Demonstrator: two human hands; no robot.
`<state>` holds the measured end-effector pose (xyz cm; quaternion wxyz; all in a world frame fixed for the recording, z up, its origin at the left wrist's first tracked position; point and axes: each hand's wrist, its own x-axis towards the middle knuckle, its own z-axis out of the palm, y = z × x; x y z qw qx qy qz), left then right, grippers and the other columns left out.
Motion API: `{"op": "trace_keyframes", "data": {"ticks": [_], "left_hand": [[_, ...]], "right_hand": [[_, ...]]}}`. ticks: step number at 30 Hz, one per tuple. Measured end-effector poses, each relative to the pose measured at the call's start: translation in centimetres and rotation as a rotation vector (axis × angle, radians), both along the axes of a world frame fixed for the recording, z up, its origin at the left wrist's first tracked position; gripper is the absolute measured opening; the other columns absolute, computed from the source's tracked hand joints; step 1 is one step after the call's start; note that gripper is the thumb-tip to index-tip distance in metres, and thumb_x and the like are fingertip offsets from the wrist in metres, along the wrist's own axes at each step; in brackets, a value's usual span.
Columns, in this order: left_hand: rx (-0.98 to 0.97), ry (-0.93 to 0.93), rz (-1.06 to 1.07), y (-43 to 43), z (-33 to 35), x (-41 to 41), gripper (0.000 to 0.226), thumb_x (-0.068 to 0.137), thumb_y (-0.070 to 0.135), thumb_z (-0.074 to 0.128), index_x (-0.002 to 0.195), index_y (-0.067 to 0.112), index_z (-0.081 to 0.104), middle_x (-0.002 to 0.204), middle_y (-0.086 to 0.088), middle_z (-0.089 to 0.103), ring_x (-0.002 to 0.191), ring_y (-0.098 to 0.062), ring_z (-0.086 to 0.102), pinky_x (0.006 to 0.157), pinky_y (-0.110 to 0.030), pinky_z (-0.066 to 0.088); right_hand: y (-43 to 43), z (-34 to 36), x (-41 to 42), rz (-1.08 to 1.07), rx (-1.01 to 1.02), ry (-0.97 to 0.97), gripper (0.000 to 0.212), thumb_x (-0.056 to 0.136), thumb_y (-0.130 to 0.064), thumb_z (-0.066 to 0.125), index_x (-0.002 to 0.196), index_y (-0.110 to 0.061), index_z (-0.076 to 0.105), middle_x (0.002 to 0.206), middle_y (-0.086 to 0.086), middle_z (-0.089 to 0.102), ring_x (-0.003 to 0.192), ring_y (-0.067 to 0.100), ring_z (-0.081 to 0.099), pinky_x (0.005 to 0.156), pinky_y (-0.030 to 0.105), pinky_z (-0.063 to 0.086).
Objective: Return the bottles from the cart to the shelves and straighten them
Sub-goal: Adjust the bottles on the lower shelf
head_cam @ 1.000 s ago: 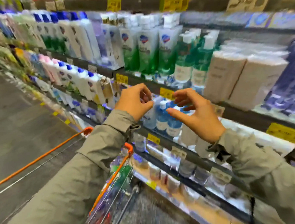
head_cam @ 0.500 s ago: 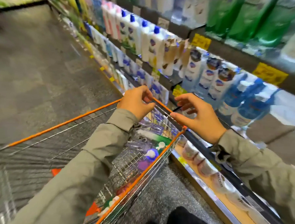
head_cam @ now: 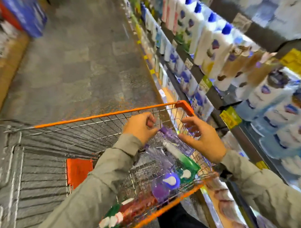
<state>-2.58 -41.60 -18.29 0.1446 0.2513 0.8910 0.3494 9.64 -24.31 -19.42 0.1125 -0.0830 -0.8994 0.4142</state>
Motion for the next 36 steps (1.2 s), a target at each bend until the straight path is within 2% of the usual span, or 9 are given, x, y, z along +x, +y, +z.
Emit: {"op": "trace_keyframes", "data": {"ticks": [4, 7, 10, 14, 19, 23, 27, 31, 36], "left_hand": [[-0.062, -0.083, 0.095, 0.9, -4.3, -1.8, 0.013, 0.077, 0.013, 0.071, 0.087, 0.015, 0.063, 0.075, 0.001, 0.062, 0.069, -0.018, 0.059, 0.075, -0.036, 0.053], [-0.120, -0.184, 0.139, 1.3, -8.0, -2.5, 0.014, 0.079, 0.015, 0.071, 0.089, 0.017, 0.062, 0.077, 0.004, 0.062, 0.070, -0.015, 0.058, 0.076, -0.036, 0.054], [-0.205, -0.284, 0.163, 1.7, -11.5, -3.2, 0.014, 0.085, 0.019, 0.067, 0.095, 0.023, 0.058, 0.085, 0.011, 0.061, 0.077, -0.007, 0.061, 0.075, -0.024, 0.054], [-0.215, -0.349, 0.203, 2.4, -15.7, -3.9, 0.012, 0.086, 0.013, 0.065, 0.095, 0.017, 0.058, 0.086, 0.004, 0.061, 0.077, -0.011, 0.060, 0.075, -0.022, 0.054], [-0.226, -0.430, 0.276, 3.0, -20.7, -4.8, 0.014, 0.083, 0.017, 0.069, 0.093, 0.018, 0.059, 0.088, -0.001, 0.065, 0.083, -0.017, 0.064, 0.081, -0.032, 0.054], [-0.234, -0.459, 0.326, 2.8, -24.4, -5.7, 0.018, 0.082, 0.020, 0.071, 0.091, 0.019, 0.055, 0.081, 0.003, 0.060, 0.074, -0.016, 0.058, 0.075, -0.029, 0.054], [-0.277, -0.533, 0.360, 3.4, -28.2, -5.5, 0.020, 0.083, 0.018, 0.069, 0.092, 0.020, 0.051, 0.073, 0.009, 0.055, 0.070, -0.011, 0.055, 0.066, -0.017, 0.046], [-0.344, -0.613, 0.408, 4.6, -31.9, -4.7, 0.026, 0.082, 0.023, 0.069, 0.101, 0.020, 0.052, 0.096, -0.006, 0.066, 0.091, -0.026, 0.064, 0.086, -0.036, 0.052], [-0.416, -0.765, 0.420, 5.8, -34.6, -4.1, 0.052, 0.086, 0.030, 0.066, 0.127, 0.012, 0.040, 0.112, -0.010, 0.060, 0.101, -0.029, 0.061, 0.089, -0.036, 0.052]], "right_hand": [[2.2, -3.9, -3.4, 0.032, -0.045, -0.123, 0.037, 0.078, -0.012, 0.076, 0.111, -0.007, 0.059, 0.094, 0.002, 0.059, 0.079, 0.005, 0.053, 0.071, 0.003, 0.037], [3.4, -7.1, -5.3, 0.066, -0.079, -0.196, 0.034, 0.079, -0.017, 0.075, 0.107, -0.020, 0.055, 0.092, -0.012, 0.056, 0.079, -0.004, 0.053, 0.069, 0.004, 0.036], [4.4, -10.6, -7.0, 0.077, -0.083, -0.308, 0.036, 0.081, -0.028, 0.073, 0.111, -0.026, 0.052, 0.097, -0.020, 0.051, 0.085, -0.005, 0.049, 0.069, 0.005, 0.035], [5.4, -15.2, -8.7, 0.076, -0.072, -0.369, 0.039, 0.080, -0.027, 0.074, 0.113, -0.022, 0.055, 0.101, -0.010, 0.054, 0.085, 0.002, 0.052, 0.069, 0.010, 0.036], [6.0, -20.0, -10.0, 0.045, -0.033, -0.416, 0.042, 0.077, -0.019, 0.077, 0.115, -0.016, 0.057, 0.107, -0.002, 0.047, 0.104, 0.019, 0.048, 0.091, 0.030, 0.039], [6.4, -23.5, -11.1, 0.028, -0.006, -0.456, 0.047, 0.076, -0.016, 0.078, 0.117, -0.015, 0.056, 0.111, 0.001, 0.041, 0.112, 0.025, 0.043, 0.098, 0.031, 0.035], [7.2, -27.1, -12.2, 0.018, 0.036, -0.558, 0.056, 0.077, -0.016, 0.077, 0.124, -0.006, 0.051, 0.122, 0.016, 0.048, 0.116, 0.031, 0.043, 0.095, 0.029, 0.032], [7.6, -30.5, -12.7, -0.011, 0.061, -0.625, 0.067, 0.076, -0.015, 0.077, 0.133, -0.001, 0.044, 0.128, 0.021, 0.048, 0.121, 0.037, 0.042, 0.103, 0.039, 0.034], [7.9, -32.7, -12.9, -0.009, 0.100, -0.703, 0.079, 0.081, -0.023, 0.074, 0.145, -0.006, 0.030, 0.143, 0.018, 0.037, 0.132, 0.033, 0.032, 0.111, 0.039, 0.027]]}}
